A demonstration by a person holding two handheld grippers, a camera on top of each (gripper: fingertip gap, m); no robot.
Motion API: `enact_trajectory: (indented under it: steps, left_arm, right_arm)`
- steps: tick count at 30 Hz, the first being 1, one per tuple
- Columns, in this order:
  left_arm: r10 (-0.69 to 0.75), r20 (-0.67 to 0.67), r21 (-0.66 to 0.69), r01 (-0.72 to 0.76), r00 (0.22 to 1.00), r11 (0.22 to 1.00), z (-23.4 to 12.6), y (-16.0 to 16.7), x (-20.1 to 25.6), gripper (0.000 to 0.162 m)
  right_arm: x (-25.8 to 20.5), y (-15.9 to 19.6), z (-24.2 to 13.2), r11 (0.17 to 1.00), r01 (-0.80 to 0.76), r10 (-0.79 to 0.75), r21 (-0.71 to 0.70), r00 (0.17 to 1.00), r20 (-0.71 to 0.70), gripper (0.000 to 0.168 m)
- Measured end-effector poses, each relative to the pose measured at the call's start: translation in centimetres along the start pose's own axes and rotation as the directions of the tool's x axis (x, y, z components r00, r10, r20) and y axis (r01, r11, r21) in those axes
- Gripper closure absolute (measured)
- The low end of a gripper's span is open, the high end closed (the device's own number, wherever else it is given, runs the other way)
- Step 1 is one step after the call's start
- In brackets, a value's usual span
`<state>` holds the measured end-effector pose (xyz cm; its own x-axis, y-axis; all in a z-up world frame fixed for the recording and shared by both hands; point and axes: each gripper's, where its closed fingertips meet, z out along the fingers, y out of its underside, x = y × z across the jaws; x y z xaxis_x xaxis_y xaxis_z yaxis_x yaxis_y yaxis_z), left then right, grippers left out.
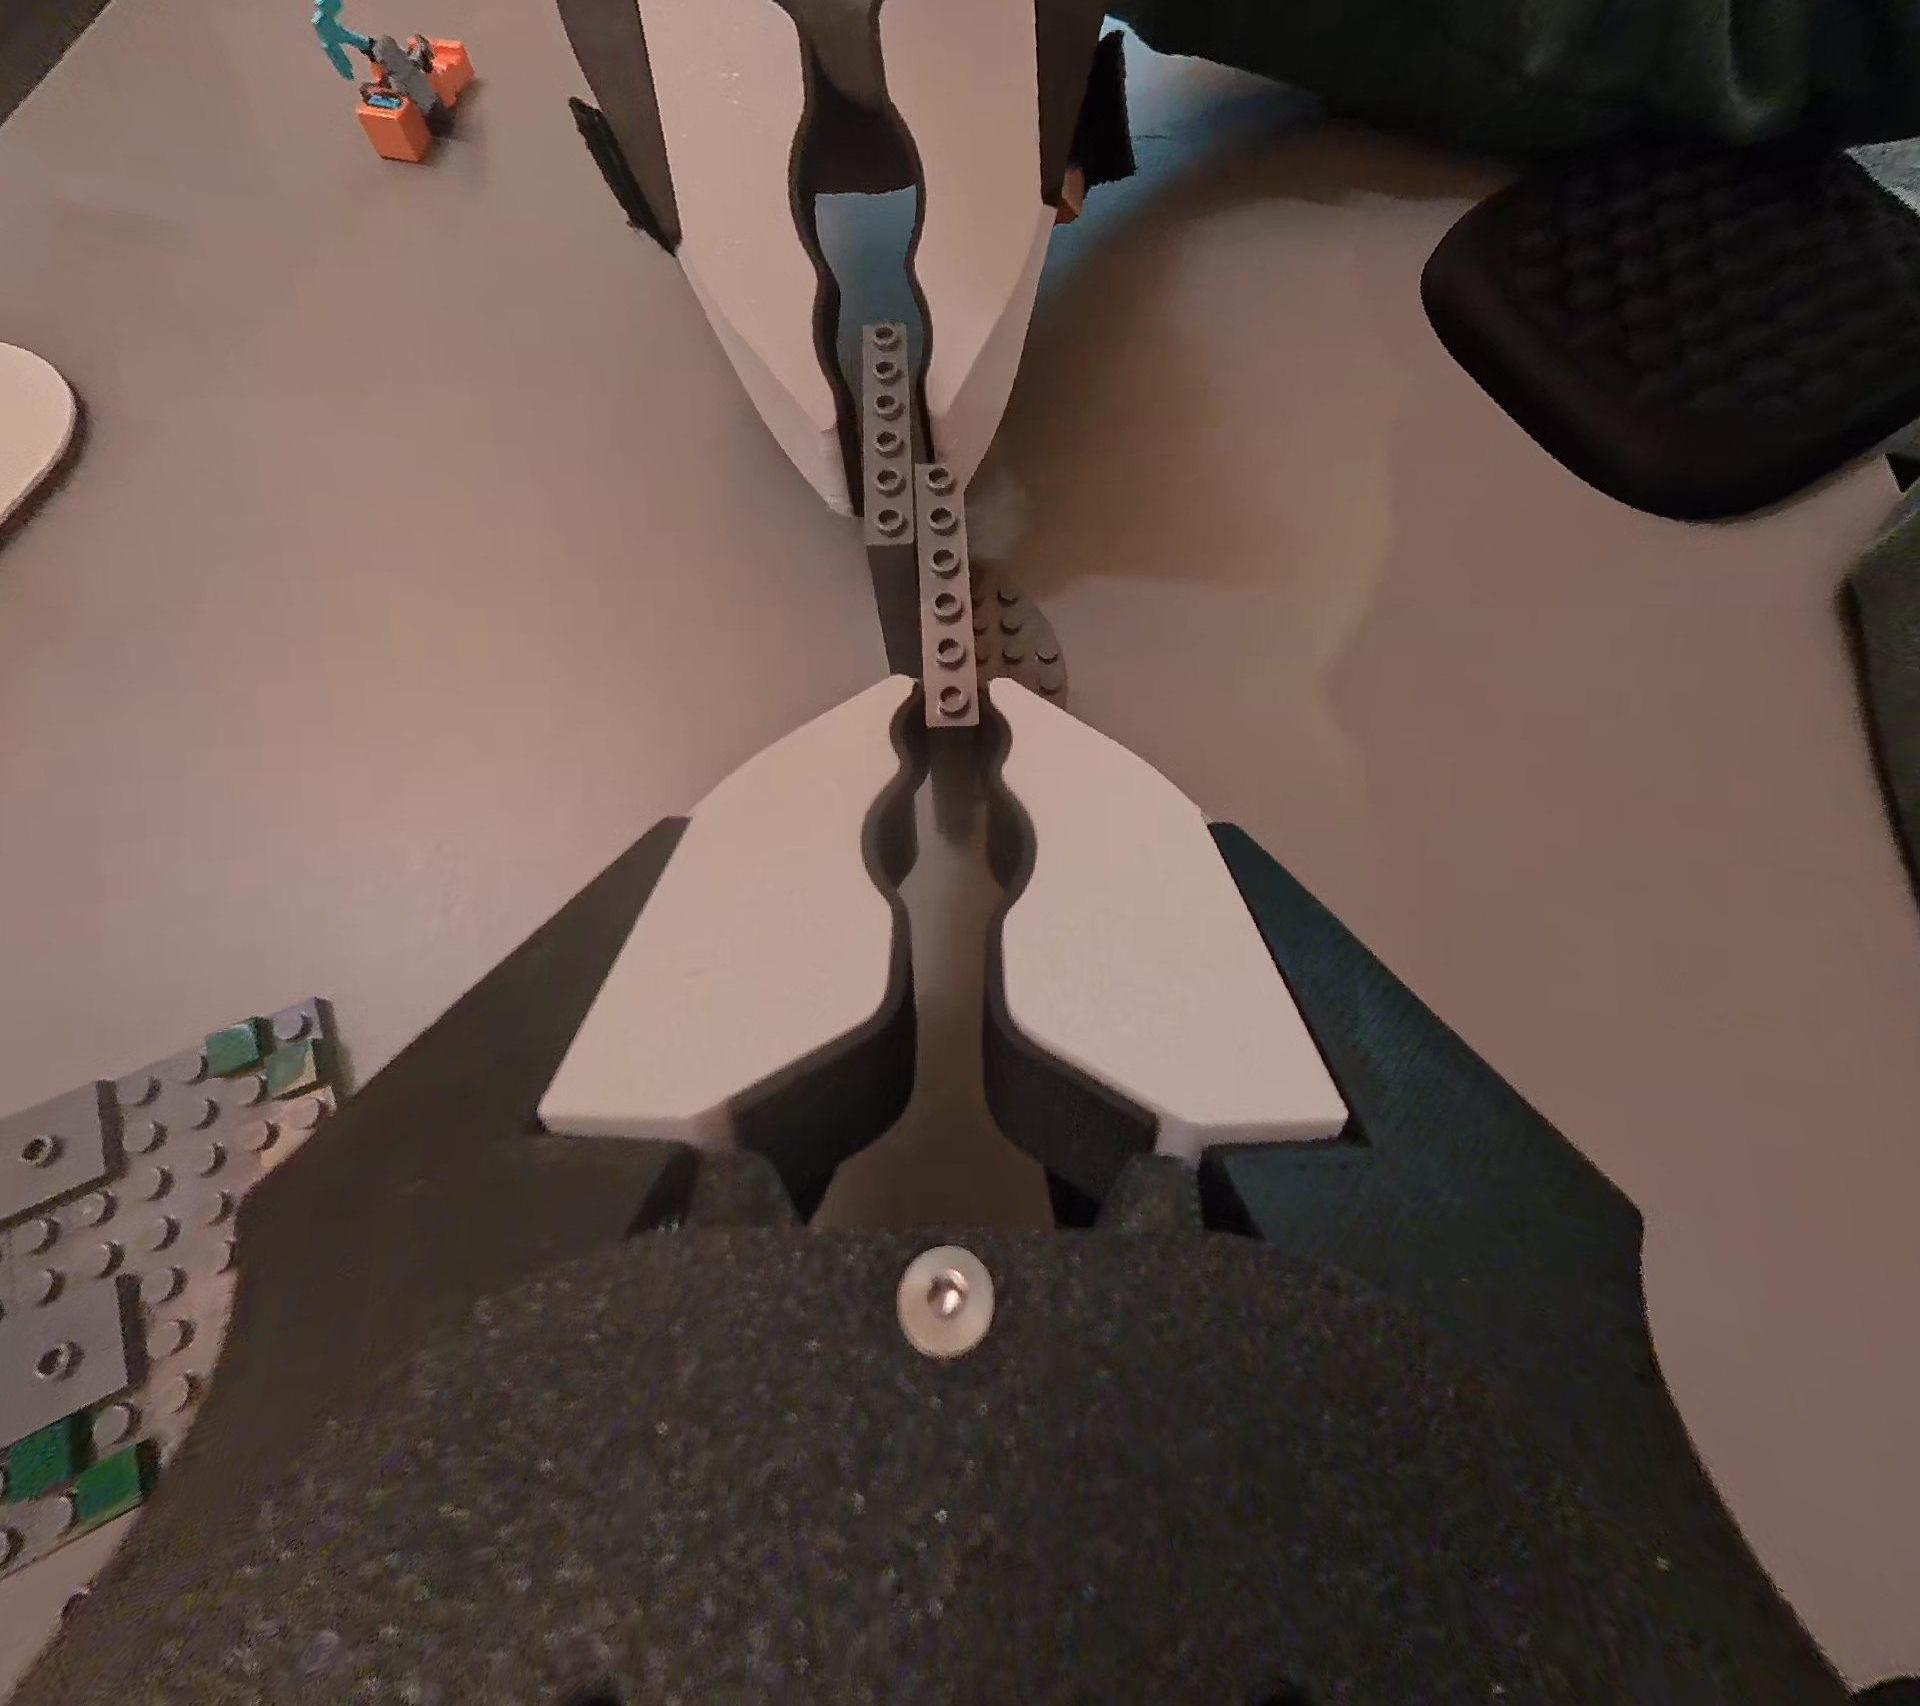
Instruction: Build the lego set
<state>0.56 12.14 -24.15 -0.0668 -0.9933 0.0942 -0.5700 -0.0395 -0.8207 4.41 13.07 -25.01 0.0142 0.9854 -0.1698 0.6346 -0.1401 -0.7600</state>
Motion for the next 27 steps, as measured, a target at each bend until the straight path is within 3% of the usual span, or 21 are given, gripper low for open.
enact_trajectory:
  steps: [16,22,27]
  left_arm:
    - [-0.037,-0.011,-0.031,0.037,0.999,0.999,0.0,0.0,-0.2,0.154]
    - [-0.041,-0.013,-0.043,0.04,0.999,0.998,0.0,0.0,-0.2,0.154]
    - [-0.045,-0.013,-0.042,0.044,0.999,0.998,0.0,0.0,-0.2,0.154]
  right_arm:
    - [0.2,-1.6,-1.7,0.999,0.027,-0.025,0.039,0.998,-0.049,0.149]
    - [0.4,-2.8,-2.4,0.995,0.084,-0.092,-0.06,0.986,-0.141,0.143]
    - [0.2,-3.6,-1.2,0.98,0.131,-0.15,-0.15,0.981,-0.126,0.139]
